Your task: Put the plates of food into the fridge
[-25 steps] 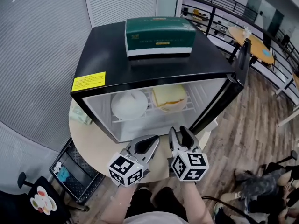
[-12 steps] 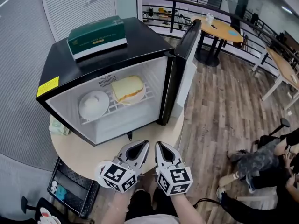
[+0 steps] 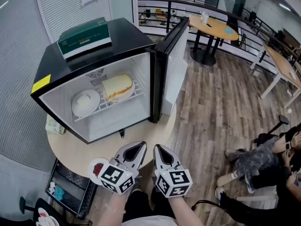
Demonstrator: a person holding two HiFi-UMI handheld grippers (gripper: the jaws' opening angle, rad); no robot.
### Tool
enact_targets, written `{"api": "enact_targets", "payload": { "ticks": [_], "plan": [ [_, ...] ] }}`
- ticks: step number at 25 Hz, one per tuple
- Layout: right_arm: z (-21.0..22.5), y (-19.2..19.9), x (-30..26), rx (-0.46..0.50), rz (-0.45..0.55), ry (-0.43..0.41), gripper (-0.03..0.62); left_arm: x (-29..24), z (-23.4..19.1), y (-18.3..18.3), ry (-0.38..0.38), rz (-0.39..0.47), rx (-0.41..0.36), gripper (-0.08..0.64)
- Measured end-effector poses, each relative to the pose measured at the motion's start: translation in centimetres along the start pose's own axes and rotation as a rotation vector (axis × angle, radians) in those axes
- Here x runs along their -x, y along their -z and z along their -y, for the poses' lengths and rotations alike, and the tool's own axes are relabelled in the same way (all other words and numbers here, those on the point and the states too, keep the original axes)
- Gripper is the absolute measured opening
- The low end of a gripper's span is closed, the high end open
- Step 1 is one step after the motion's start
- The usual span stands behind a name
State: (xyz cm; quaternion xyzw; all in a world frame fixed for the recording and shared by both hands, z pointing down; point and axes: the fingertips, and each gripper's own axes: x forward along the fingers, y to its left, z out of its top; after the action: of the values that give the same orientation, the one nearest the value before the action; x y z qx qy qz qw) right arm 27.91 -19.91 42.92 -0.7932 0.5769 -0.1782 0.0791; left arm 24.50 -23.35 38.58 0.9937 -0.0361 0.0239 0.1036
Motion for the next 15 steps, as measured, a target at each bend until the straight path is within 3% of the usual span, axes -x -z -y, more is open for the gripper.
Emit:
{"api": "enact_targets", "payload": {
  "ticks": [7, 15],
  "plan": [
    [0.4, -0.2, 0.9, 0.014, 0.011, -0.023, 0.008, -0.1, 0.4, -0.7, -0.05, 0.036, -0.024, 0.004],
    [1.9, 1.0, 0.9, -0.019, 0.025, -0.025, 0.008, 1.5, 0.0, 1.7, -0.151, 0.013, 0.027, 0.005]
  ]
}}
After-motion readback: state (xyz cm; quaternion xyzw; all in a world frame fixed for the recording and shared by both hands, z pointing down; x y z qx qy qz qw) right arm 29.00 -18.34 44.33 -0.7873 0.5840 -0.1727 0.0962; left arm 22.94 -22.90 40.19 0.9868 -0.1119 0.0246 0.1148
